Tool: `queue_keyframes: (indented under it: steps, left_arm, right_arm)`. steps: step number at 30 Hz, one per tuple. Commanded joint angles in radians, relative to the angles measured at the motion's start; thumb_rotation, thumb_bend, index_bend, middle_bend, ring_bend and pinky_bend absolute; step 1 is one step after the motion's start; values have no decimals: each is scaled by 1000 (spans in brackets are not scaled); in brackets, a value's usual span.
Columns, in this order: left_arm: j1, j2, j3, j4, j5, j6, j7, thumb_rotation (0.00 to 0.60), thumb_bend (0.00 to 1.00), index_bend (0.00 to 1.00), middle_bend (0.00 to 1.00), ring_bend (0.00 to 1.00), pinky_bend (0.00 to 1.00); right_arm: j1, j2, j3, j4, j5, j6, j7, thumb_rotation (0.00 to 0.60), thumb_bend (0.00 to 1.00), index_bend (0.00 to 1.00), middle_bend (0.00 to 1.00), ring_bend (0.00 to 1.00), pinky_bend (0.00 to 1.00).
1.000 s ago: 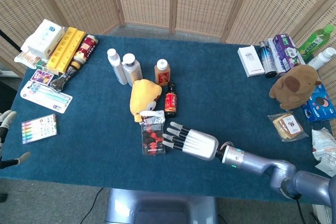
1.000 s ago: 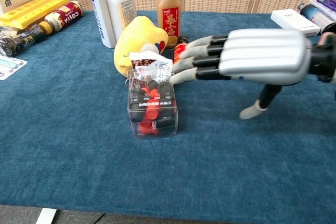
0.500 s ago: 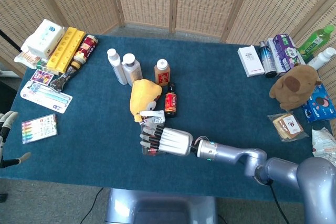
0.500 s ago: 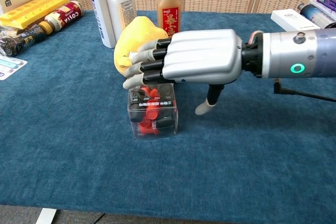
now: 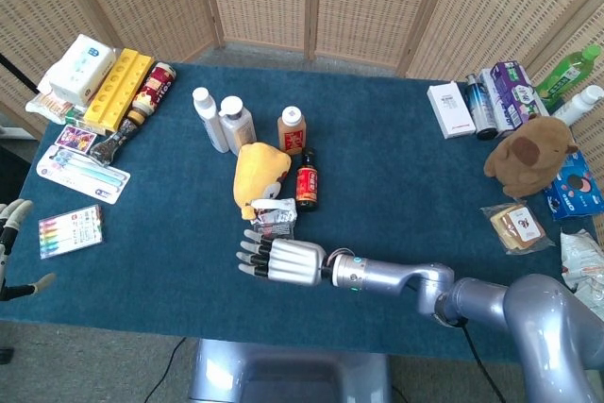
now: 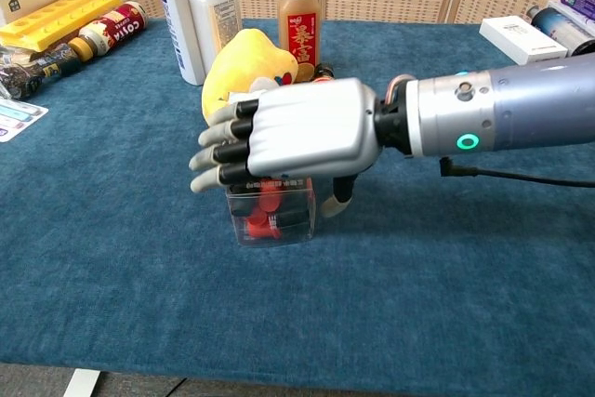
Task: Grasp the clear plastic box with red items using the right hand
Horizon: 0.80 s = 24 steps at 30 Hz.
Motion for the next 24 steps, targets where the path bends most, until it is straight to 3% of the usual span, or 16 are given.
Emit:
queue_keyframes:
  steps: [1, 3, 4, 6, 9, 17, 24]
  left_arm:
    - [1, 2, 0, -1, 3, 4, -4, 600, 0, 0, 0, 0, 0]
    - [3, 3, 0, -2, 6, 9, -6, 600, 0, 0, 0, 0, 0]
    - [4, 4, 0, -3, 8, 11, -7, 600, 0, 0, 0, 0, 0]
    - [6, 6, 0, -4, 10, 16, -13, 600, 0, 0, 0, 0, 0]
    - [9, 10, -2, -4, 11, 22, -18, 600, 0, 0, 0, 0, 0]
    - [10, 11, 0, -5, 16, 24, -19, 600, 0, 0, 0, 0, 0]
    - [10, 12, 3, -12, 24, 26, -19, 600, 0, 0, 0, 0, 0]
  right_arm:
    - [17, -14, -8, -7, 17, -35, -38, 600, 0, 32, 0, 0, 0]
    - [23, -21, -14, -3, 17, -25, -37, 600, 0, 179, 28, 0, 0]
    - [26, -24, -19, 2, 17, -18, -27, 600, 2, 268, 91, 0, 0]
    - [34, -26, -43, 15, 5, 5, 13, 600, 40, 447, 346, 38, 43]
    - [40, -20, -65, 31, -4, 30, 38, 600, 97, 529, 530, 162, 167]
    - [42, 31, -78, -18, 7, 51, 6, 600, 110, 559, 578, 217, 224]
    - [35, 135, -73, -146, 25, 44, -78, 600, 111, 564, 584, 236, 248]
